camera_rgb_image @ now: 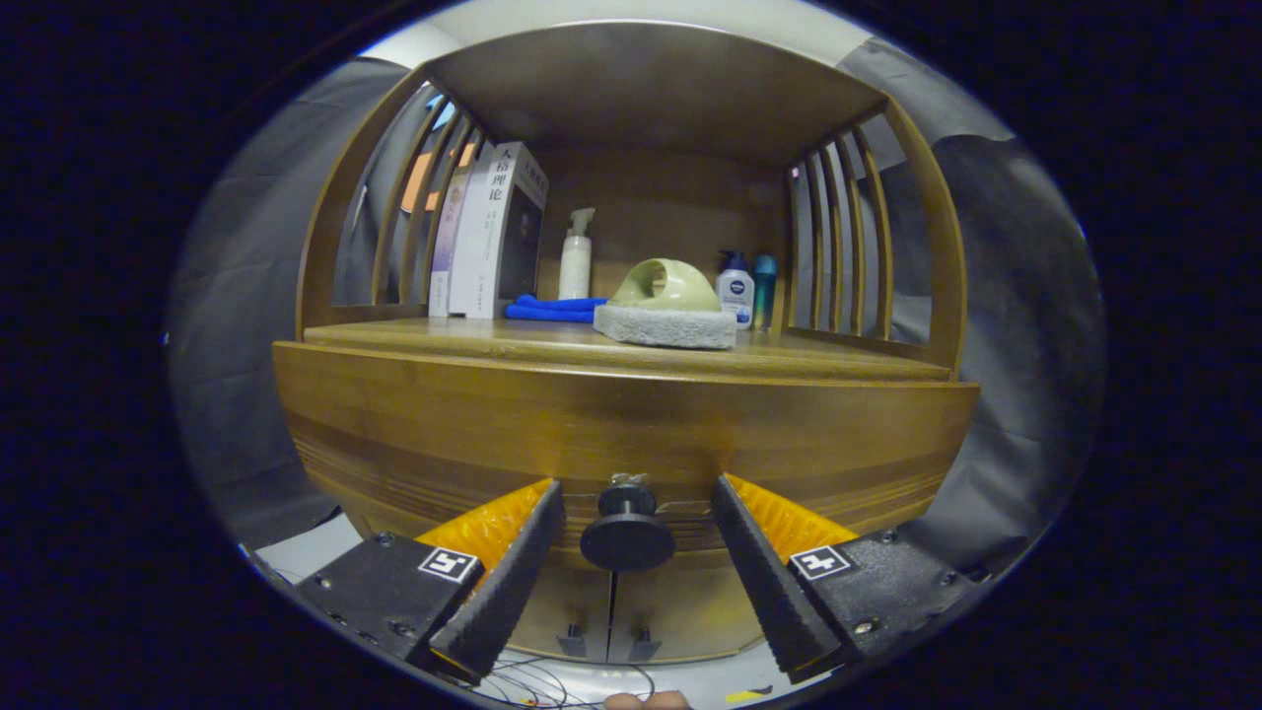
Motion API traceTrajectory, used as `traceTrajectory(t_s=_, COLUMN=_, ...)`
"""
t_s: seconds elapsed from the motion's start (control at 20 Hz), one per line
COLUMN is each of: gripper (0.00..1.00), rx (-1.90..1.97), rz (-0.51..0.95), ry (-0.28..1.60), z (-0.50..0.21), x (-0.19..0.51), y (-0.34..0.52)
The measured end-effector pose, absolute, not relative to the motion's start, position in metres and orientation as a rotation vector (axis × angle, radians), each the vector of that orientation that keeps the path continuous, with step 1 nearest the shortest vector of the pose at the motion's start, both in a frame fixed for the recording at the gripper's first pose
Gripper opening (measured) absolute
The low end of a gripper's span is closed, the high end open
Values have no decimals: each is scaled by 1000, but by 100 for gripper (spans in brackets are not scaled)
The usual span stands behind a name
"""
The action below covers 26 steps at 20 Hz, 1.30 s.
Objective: Pull open the drawer, take out the items inside it, and place them on the countertop above the cabinet.
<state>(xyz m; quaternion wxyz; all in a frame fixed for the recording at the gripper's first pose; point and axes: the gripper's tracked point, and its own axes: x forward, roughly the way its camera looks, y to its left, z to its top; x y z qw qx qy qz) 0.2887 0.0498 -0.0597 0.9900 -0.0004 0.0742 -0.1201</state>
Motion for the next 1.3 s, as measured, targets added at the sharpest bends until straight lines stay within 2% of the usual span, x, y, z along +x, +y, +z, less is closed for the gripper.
traceTrajectory(t_s=0.55, gripper=100, rx=19, rz=-240, ry=197, z=-60, x=302, y=48)
traceTrajectory(t_s=0.7, gripper=99, rx=70, rz=-151, ry=242, z=-56, x=293, y=55)
traceTrajectory(t_s=0.8, gripper=100, rx=110, rz=-134, ry=201, z=-33, x=280, y=42)
traceTrajectory(t_s=1.0, gripper=100, rx=117, rz=-96, ry=74, z=18, x=220, y=2)
traceTrajectory(t_s=1.3, gripper=100, rx=45, rz=-49, ry=-2, z=37, x=100, y=-28)
